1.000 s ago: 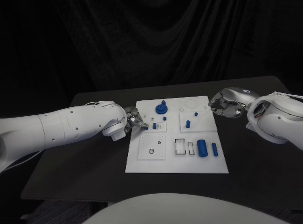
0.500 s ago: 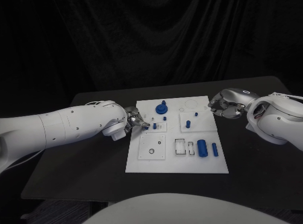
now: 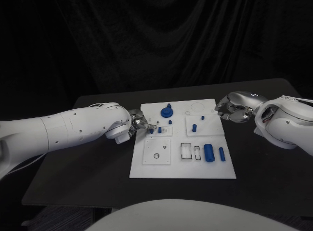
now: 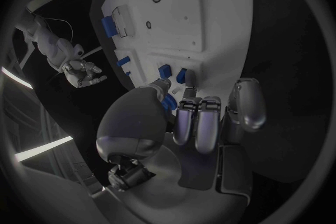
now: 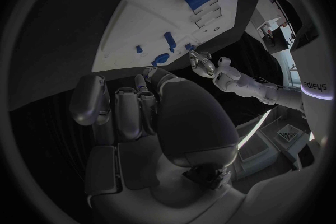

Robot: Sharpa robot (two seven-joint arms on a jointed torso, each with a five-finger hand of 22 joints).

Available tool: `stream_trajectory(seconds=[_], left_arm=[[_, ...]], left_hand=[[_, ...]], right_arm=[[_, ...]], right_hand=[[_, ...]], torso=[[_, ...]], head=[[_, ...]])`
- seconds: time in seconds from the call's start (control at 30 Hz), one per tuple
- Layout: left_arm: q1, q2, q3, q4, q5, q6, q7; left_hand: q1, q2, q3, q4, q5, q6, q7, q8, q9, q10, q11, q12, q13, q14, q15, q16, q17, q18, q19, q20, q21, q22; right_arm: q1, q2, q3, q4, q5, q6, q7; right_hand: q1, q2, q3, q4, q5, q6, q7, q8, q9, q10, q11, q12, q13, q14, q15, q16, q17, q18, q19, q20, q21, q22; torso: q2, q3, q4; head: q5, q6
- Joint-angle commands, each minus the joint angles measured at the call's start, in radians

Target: Assemble the parts on the task board

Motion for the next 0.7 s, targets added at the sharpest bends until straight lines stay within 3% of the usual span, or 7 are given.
stream_trajectory(seconds=[0.03, 0.27, 0.33, 0.47, 0.57, 0.6, 0.7], left_arm=[[-0.009, 0.002, -0.007, -0.003, 0.003, 0.024, -0.017], [-0.009, 0.000, -0.007, 0.001, -0.012, -0.003, 0.003], [-0.010, -0.002, -0.007, 0.005, -0.041, -0.024, 0.022], [-0.010, -0.009, -0.007, 0.015, -0.096, -0.105, 0.099], [-0.010, -0.013, -0.007, 0.019, -0.127, -0.181, 0.173], [-0.010, -0.015, -0.007, 0.021, -0.140, -0.218, 0.208], [-0.010, -0.022, -0.007, 0.025, -0.184, -0.323, 0.302]], left_hand=[[-0.012, 0.002, -0.016, 0.004, -0.010, 0.000, 0.003, -0.008, -0.055, 0.106, 0.008, -0.004, 0.263, 0.106, 0.010, 0.003, 0.263, 0.016, 0.000, 0.004, -0.002, 0.161], [-0.061, 0.034, -0.087, 0.008, -0.041, 0.011, -0.006, 0.043, -0.025, 0.106, 0.002, -0.004, 0.263, 0.106, 0.005, 0.003, 0.263, 0.015, 0.006, 0.002, 0.005, 0.163], [-0.075, 0.048, -0.113, 0.007, -0.045, 0.008, -0.010, 0.077, 0.008, 0.106, -0.002, -0.004, 0.263, 0.106, 0.002, 0.003, 0.263, 0.014, 0.011, -0.001, 0.013, 0.165], [-0.107, 0.084, -0.166, 0.010, -0.040, -0.009, -0.022, 0.170, 0.102, 0.106, -0.012, -0.004, 0.263, 0.106, -0.007, 0.003, 0.263, 0.011, 0.022, -0.009, 0.028, 0.169], [-0.155, 0.111, -0.196, 0.013, -0.023, -0.017, -0.024, 0.199, 0.131, 0.106, -0.014, -0.004, 0.263, 0.106, -0.010, 0.003, 0.263, 0.008, 0.030, -0.012, 0.039, 0.172], [-0.196, 0.126, -0.239, 0.014, -0.013, -0.026, -0.026, 0.220, 0.153, 0.106, -0.017, -0.004, 0.263, 0.106, -0.011, 0.003, 0.263, 0.007, 0.034, -0.014, 0.044, 0.174], [-0.241, 0.155, -0.296, 0.011, -0.088, -0.024, -0.029, 0.250, 0.179, 0.106, -0.019, -0.004, 0.263, 0.106, -0.013, 0.003, 0.263, 0.003, 0.045, -0.016, 0.062, 0.179]], right_arm=[[-0.003, -0.001, 0.001, 0.001, -0.002, 0.006, -0.016], [-0.003, -0.001, 0.001, 0.001, -0.002, 0.006, -0.016], [-0.003, -0.002, 0.001, 0.001, -0.002, 0.006, -0.015], [-0.003, -0.003, 0.001, 0.001, -0.002, 0.005, -0.015], [-0.003, -0.004, 0.001, 0.001, -0.002, 0.004, -0.014], [-0.003, -0.004, 0.001, 0.002, -0.002, 0.004, -0.014], [-0.003, -0.006, 0.001, 0.002, -0.002, 0.005, -0.014]], right_hand=[[0.001, -0.008, 0.007, 0.002, 0.003, 0.006, 0.002, -0.007, -0.001, -0.009, -0.002, -0.004, 0.020, 0.010, 0.008, -0.004, -0.001, 0.006, -0.006, 0.002, -0.003, 0.139], [0.001, -0.008, 0.007, 0.002, 0.003, 0.006, 0.002, -0.007, -0.001, -0.009, -0.002, -0.004, 0.020, 0.010, 0.008, -0.004, -0.001, 0.006, -0.006, 0.002, -0.003, 0.139], [0.001, -0.008, 0.007, 0.002, 0.003, 0.006, 0.002, -0.007, -0.001, -0.009, -0.002, -0.004, 0.020, 0.010, 0.008, -0.004, -0.001, 0.006, -0.006, 0.002, -0.003, 0.139], [0.001, -0.008, 0.007, 0.002, 0.003, 0.006, 0.002, -0.007, -0.001, -0.009, -0.002, -0.004, 0.020, 0.010, 0.008, -0.004, -0.001, 0.006, -0.006, 0.002, -0.003, 0.139], [-0.001, -0.009, 0.007, 0.002, 0.003, 0.006, 0.002, -0.008, -0.001, -0.009, -0.001, -0.004, 0.019, 0.010, 0.008, -0.004, -0.002, 0.006, -0.006, 0.002, -0.003, 0.139], [-0.001, -0.009, 0.007, 0.002, 0.003, 0.006, 0.002, -0.008, -0.001, -0.009, -0.001, -0.004, 0.019, 0.010, 0.008, -0.004, -0.002, 0.006, -0.006, 0.002, -0.003, 0.139], [-0.001, -0.009, 0.007, 0.002, 0.003, 0.006, 0.002, -0.008, -0.001, -0.009, -0.001, -0.004, 0.019, 0.010, 0.008, -0.004, -0.002, 0.006, -0.006, 0.002, -0.003, 0.139]], torso=[[-0.002, 0.0007, -0.0006], [-0.001, 0.0002, -0.0008], [-0.001, 0.0000, -0.0009], [0.000, 0.0001, -0.0002], [0.001, 0.0001, 0.0006], [0.001, 0.0001, 0.0008], [0.001, 0.0002, 0.0005]], head=[[0.002, 0.000], [0.004, 0.000], [0.005, 0.000], [0.006, 0.000], [0.007, 0.000], [0.006, 0.000], [0.006, 0.000]])
